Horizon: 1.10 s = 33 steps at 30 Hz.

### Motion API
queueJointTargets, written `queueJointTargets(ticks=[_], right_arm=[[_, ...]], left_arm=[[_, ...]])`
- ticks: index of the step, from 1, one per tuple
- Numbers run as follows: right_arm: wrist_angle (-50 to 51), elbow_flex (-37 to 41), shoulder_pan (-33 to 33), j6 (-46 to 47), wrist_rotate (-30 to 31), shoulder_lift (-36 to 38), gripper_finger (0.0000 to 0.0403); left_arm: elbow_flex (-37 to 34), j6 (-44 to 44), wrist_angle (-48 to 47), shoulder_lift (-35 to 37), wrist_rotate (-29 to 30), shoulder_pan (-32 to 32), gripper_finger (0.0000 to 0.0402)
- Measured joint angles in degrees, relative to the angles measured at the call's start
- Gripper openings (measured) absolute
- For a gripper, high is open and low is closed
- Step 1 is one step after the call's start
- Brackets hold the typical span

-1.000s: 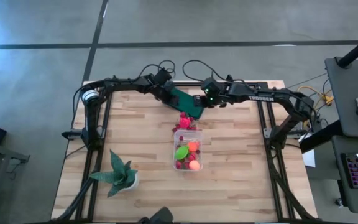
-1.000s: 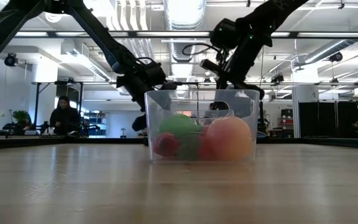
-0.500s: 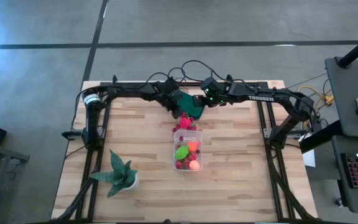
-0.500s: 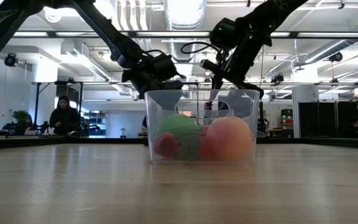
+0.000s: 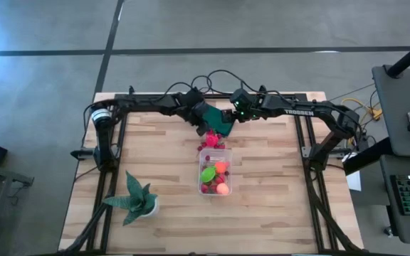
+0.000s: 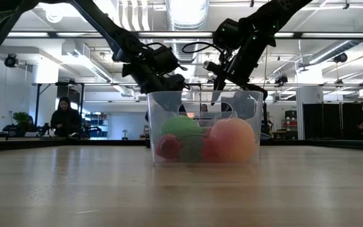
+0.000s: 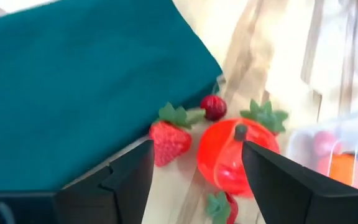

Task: Pick and placing Produce into tupperware
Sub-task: Put the red strawberry into the transparent bin

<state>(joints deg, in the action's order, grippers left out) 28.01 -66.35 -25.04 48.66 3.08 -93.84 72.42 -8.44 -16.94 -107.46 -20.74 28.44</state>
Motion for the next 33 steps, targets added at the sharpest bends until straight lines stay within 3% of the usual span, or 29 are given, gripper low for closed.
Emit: queueJointTargets(ticks=[6, 10, 13, 33], right_arm=[[0.0, 0.0, 0.0, -1.2, 0.0, 0.0, 0.0213], [0.0, 0.0, 0.0, -1.4, 1.5, 0.0, 0.0211], [0.0, 0.0, 0.0, -2.1, 1.6, 0.0, 0.0211], [0.6, 0.0, 0.0, -5.4, 3.0, 0.0, 0.0210]], left_arm=[[-1.4, 2.8, 0.6, -0.2, 4.3, -1.5, 0.0230], [-1.9, 10.1, 3.4, -0.3, 9.1, -2.4, 0.0230], [-1.9, 13.6, 5.4, -0.5, 9.2, -3.1, 0.0230], [-2.0, 13.3, 6.4, -5.3, 8.2, -3.7, 0.0230]])
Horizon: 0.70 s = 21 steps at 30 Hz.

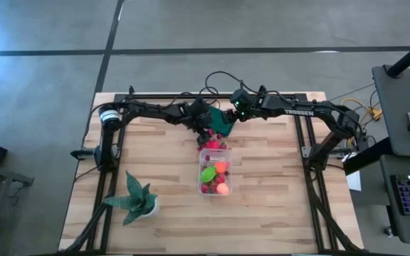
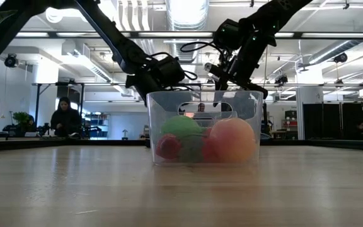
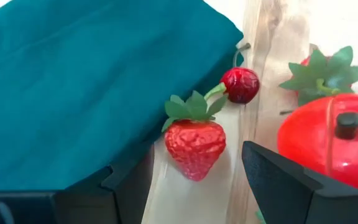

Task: Pick and placing Produce into tupperware
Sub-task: Put the red strawberry into the transparent bin

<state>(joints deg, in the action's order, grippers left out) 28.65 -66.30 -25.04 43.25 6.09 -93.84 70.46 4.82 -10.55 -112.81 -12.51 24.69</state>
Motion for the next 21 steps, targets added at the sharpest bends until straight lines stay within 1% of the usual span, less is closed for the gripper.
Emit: queueJointTargets(ticks=[4, 8, 12, 15, 21], right_arm=[[0.0, 0.0, 0.0, -0.5, 0.0, 0.0, 0.0210], [0.1, 0.0, 0.0, -0.5, 0.0, 0.0, 0.0210], [0.4, 0.0, 0.0, -0.5, 0.0, 0.0, 0.0210], [1.0, 0.0, 0.0, -0.5, 0.0, 0.0, 0.0210], [1.3, 0.0, 0.0, -0.5, 0.0, 0.0, 0.0210]], left_arm=[[0.0, 0.0, 0.9, -0.6, 0.1, 0.0, 0.0230], [0.0, -0.1, 2.1, -1.2, 1.9, -0.1, 0.0230], [0.0, 0.0, 2.9, -1.2, 2.1, -0.2, 0.0228], [0.0, 0.0, 2.6, -1.2, 2.6, -0.2, 0.0212], [0.0, 0.0, 2.6, -1.2, 2.6, -0.2, 0.0159]])
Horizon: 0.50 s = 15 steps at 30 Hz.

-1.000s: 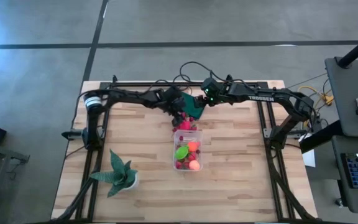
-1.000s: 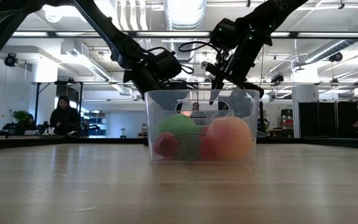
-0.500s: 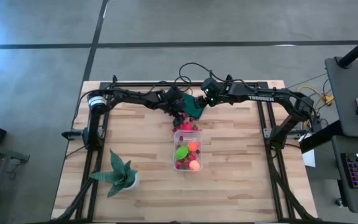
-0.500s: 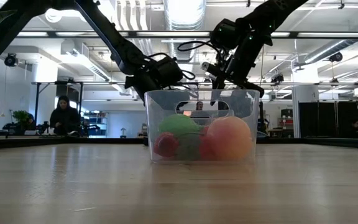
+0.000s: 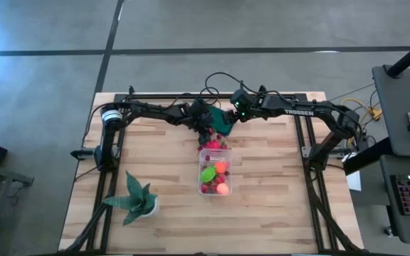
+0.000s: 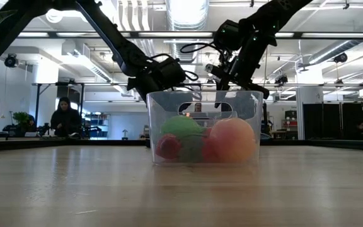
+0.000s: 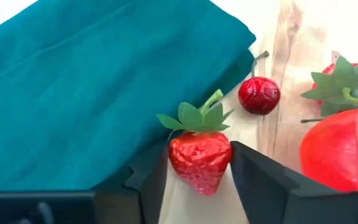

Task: Pick and placing Produce into tupperware
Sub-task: Put the red strawberry into the transparent bin

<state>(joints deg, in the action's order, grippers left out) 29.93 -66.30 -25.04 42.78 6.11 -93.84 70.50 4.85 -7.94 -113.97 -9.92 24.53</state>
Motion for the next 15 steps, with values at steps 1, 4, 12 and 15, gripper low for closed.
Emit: queueJointTargets(ticks=[1, 4, 12, 15], right_arm=[[0.0, 0.0, 0.0, 0.0, 0.0, 0.0, 0.0210], [0.0, 0.0, 0.0, 0.0, 0.0, 0.0, 0.0210], [0.8, 0.0, 0.0, -0.7, -2.2, 0.0, 0.0210], [1.5, 0.0, 0.2, -3.5, -3.4, 0.0, 0.0210]], left_arm=[[0.0, 0.0, 0.0, 0.0, 0.0, 0.0, 0.0152], [0.0, 0.0, 0.0, 0.0, 0.0, -0.1, 0.0138], [0.0, -0.6, -2.0, 5.1, -3.3, -1.1, 0.0134], [0.0, -3.6, -2.1, 8.1, -3.3, -1.5, 0.0133]])
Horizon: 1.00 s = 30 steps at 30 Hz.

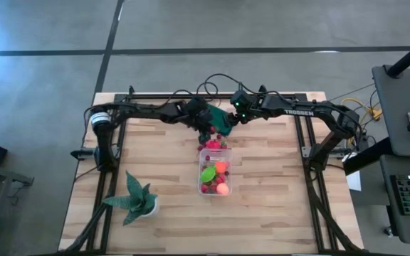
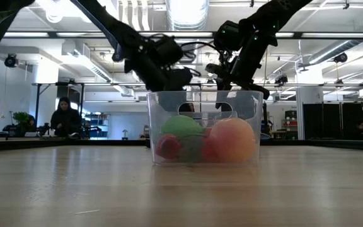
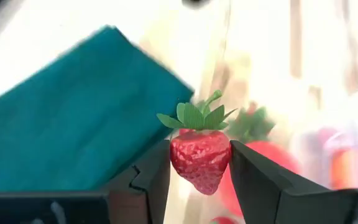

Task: Pick and placing Produce into tupperware
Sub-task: Put the red strawberry into the transparent bin

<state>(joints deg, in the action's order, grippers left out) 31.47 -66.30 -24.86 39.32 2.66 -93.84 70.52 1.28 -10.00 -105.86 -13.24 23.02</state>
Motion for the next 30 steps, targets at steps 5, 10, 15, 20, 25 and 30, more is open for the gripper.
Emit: queueJointTargets(ticks=[5, 10, 15, 20, 25, 30], right_arm=[[-0.3, 0.0, 0.1, -4.9, -0.1, 0.0, 0.0210], [-0.8, 0.0, 0.2, -9.9, 0.7, 0.0, 0.0210], [0.2, 0.0, 1.3, -9.3, 1.7, 1.2, 0.0210], [2.8, 0.0, 5.0, -5.4, 6.1, 6.9, 0.0210], [2.7, 0.0, 11.6, 0.8, 15.2, 14.8, 0.0210], [10.8, 0.0, 14.2, 7.9, 14.9, 17.2, 0.0210]], left_arm=[[0.0, -7.7, -0.6, 6.0, -1.3, -1.1, 0.0133], [-0.1, -14.4, -3.3, 8.7, -7.7, -4.8, 0.0133], [-0.1, -17.5, -3.4, 8.8, -11.6, -12.1, 0.0132], [-1.3, -19.3, -5.5, 8.8, -9.1, -18.5, 0.0132], [-4.7, -22.1, -6.1, 9.0, -2.2, -23.0, 0.0132], [-9.1, -31.0, -5.3, 9.1, 10.8, -24.7, 0.0133]])
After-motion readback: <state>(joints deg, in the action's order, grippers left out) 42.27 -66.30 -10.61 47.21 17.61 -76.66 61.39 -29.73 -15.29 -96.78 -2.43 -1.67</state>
